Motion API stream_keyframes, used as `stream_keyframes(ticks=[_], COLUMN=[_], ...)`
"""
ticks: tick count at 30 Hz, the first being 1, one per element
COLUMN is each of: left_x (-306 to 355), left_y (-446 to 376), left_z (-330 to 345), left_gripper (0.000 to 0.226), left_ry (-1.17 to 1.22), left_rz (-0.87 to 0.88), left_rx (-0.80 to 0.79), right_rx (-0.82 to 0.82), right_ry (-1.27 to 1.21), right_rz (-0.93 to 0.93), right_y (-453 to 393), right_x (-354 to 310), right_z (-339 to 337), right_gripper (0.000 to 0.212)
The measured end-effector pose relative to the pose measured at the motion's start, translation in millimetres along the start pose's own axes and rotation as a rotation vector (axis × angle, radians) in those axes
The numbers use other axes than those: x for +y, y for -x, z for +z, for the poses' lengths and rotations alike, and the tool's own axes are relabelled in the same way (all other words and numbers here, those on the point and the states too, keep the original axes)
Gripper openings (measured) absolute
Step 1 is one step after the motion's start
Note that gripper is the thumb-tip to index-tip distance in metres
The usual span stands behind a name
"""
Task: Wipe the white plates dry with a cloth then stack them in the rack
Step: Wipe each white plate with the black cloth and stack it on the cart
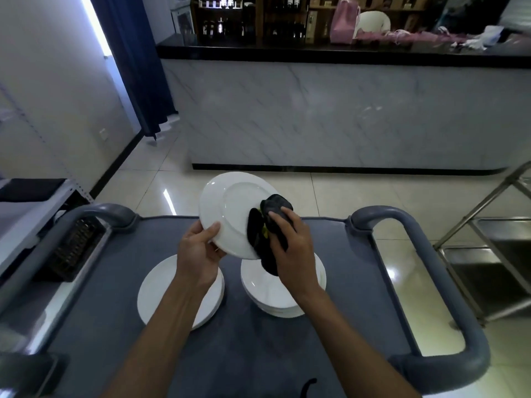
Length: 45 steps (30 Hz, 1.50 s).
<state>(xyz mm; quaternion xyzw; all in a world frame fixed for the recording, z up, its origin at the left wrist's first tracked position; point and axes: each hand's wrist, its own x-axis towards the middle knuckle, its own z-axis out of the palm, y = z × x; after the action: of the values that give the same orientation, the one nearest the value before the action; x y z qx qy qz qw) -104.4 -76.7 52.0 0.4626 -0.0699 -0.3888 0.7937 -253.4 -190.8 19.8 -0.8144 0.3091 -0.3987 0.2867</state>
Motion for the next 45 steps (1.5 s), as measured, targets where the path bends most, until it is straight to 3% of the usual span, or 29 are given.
stream_keyframes(ticks=[9,14,19,25,37,45], left_x=[19,24,26,28,30,32], left_y=[-14,-13,-7,-9,-5,-6], left_z=[-12,-11,-10,-23,-50,-39], left_gripper=[0.034,0.043,0.043,0.026,0.032,0.022], left_ry=[-0.151,-0.271,-0.357,-0.437,-0.426,-0.629], left_rz=[-0.06,-0.057,-0.058,-0.042,-0.007,0.205], left_rx=[-0.225,-0.328,-0.428,-0.417,-0.36,-0.332], right_rx=[0.098,0.149,0.068,0.027,0.087,0.12], right_ry=[-0.004,0.07,0.187,0.254,0.156,0.196], right_rz=[0.119,0.073,-0.019,-0.089,-0.01,0.019], right_y=[-42,-61,-59,-36,-22,-14], right_x=[-13,-27,-50,-76,-68,-46], right_z=[-8,-11,-2,16,22,-4], right_gripper=[0.036,0.038,0.042,0.043,0.037,0.036])
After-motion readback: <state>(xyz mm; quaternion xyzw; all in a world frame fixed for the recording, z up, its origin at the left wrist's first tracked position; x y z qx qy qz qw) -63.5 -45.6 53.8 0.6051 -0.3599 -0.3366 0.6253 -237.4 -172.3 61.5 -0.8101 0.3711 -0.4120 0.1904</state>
